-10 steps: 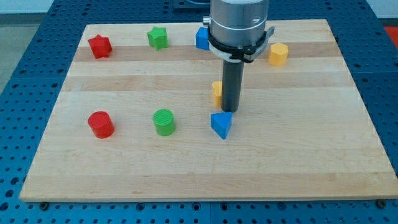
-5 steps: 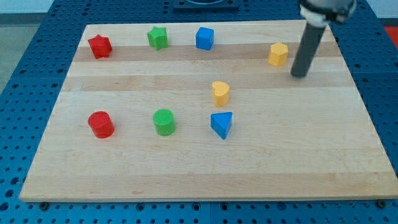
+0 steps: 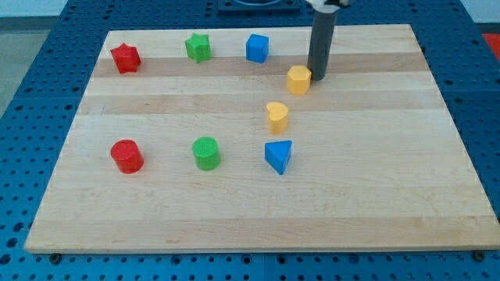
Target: Push the yellow hexagon above yellow heart
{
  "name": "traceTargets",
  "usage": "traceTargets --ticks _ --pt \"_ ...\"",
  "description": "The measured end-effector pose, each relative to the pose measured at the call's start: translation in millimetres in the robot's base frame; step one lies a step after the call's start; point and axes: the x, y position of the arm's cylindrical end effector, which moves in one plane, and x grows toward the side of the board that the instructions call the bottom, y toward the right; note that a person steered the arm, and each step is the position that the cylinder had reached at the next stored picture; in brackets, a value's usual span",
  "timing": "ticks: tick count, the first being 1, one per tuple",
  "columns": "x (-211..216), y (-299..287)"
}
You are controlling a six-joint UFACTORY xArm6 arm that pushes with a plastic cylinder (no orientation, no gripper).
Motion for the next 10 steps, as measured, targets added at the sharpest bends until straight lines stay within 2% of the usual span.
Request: traceTargets --ticks 1,2,5,10 --pt "12.7 -11.9" --pt "-10.7 -12.7" --pt "1.9 -70.4" --pt "15.7 -72.9"
